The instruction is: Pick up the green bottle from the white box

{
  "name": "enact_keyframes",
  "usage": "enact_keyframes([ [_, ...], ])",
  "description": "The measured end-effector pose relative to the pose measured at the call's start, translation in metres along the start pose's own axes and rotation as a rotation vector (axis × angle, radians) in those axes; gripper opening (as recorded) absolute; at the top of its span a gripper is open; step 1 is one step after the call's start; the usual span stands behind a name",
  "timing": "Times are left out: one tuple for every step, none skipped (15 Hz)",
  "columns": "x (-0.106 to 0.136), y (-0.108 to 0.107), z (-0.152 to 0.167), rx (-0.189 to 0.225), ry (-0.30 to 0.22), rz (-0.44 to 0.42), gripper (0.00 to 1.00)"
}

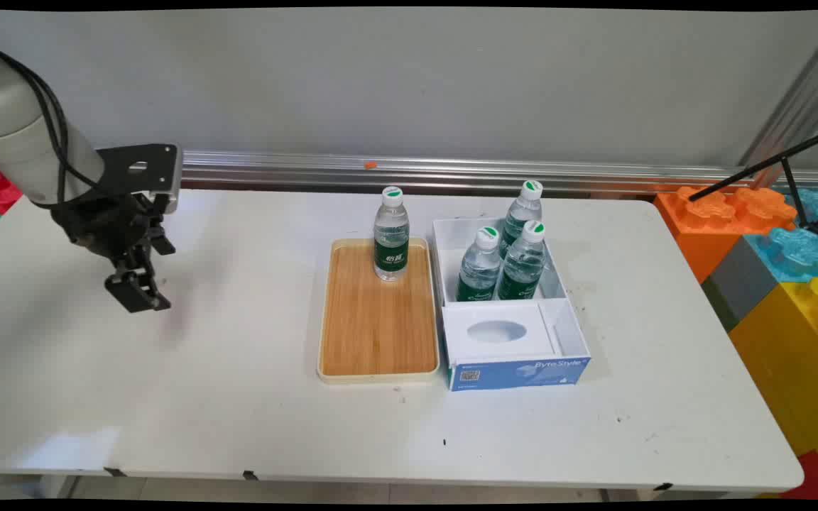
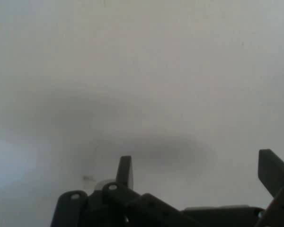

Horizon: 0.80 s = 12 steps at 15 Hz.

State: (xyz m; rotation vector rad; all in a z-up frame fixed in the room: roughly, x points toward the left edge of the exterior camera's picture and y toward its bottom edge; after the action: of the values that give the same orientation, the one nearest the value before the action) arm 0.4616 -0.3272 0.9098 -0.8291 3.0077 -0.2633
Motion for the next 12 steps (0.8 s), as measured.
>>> enact_keyframes([
  [0.004,0.002,-0.002,-0.001,0.007,-0.01,1.0],
  [0.01,0.005,-0.005,-0.003,0.016,-0.021,1.0],
  [0.018,0.009,-0.008,-0.006,0.029,-0.035,1.0],
  [0.027,0.013,-0.012,-0.012,0.045,-0.049,1.0],
  [0.037,0.016,-0.015,-0.019,0.059,-0.062,1.0],
  [0.048,0.021,-0.019,-0.026,0.078,-0.076,1.0],
  [0.061,0.025,-0.023,-0.034,0.1,-0.089,1.0],
  [0.072,0.028,-0.026,-0.041,0.119,-0.1,1.0],
  [0.085,0.031,-0.029,-0.048,0.143,-0.113,1.0],
  [0.099,0.035,-0.031,-0.057,0.169,-0.127,1.0],
  [0.111,0.037,-0.032,-0.065,0.192,-0.138,1.0],
  [0.125,0.039,-0.032,-0.072,0.219,-0.152,1.0],
])
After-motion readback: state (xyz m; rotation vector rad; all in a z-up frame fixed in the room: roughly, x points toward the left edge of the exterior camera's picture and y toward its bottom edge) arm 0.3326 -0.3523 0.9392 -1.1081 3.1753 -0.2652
